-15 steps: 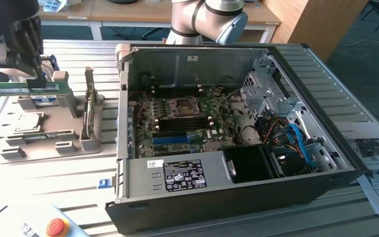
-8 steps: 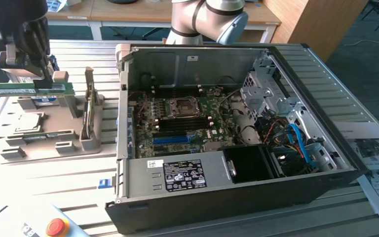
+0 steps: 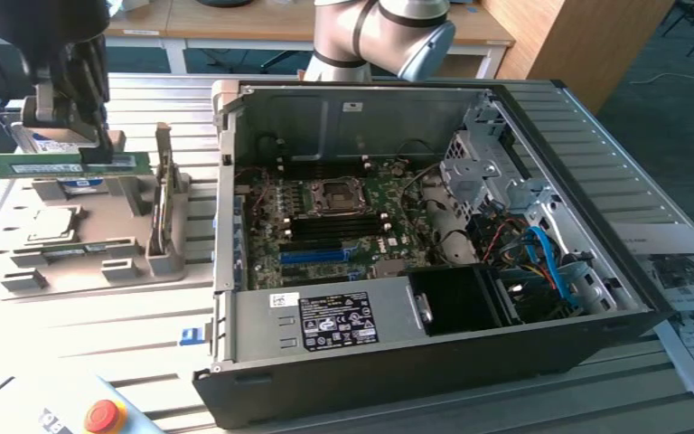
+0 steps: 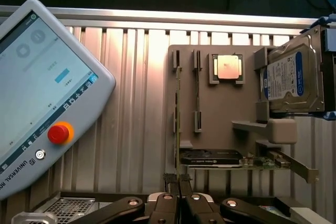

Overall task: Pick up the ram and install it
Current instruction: 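Pick up the ram and move it above insertion slot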

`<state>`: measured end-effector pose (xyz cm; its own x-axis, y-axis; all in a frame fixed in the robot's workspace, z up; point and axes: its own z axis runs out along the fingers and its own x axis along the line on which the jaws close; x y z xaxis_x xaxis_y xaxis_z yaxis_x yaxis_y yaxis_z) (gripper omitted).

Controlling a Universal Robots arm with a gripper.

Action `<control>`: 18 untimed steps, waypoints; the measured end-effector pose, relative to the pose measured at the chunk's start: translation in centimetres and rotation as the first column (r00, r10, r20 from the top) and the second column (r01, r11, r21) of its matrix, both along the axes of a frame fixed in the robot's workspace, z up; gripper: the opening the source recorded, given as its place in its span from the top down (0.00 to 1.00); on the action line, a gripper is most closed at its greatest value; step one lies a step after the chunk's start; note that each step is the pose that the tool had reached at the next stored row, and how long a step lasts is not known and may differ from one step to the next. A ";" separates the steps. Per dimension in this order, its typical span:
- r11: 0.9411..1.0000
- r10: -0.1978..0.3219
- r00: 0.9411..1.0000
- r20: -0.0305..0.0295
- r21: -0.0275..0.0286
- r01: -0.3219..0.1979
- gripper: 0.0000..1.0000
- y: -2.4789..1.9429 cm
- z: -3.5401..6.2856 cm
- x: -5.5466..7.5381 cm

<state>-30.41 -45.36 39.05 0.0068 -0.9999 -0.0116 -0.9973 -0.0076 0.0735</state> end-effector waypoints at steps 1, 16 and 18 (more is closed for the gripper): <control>1.000 0.000 1.000 0.000 0.000 0.000 0.88 -0.03 0.00 0.2; 1.000 0.000 1.000 -0.006 0.000 0.000 0.88 -0.39 0.00 2.7; 1.000 0.000 1.000 -0.007 0.000 0.000 0.88 -0.45 0.00 3.1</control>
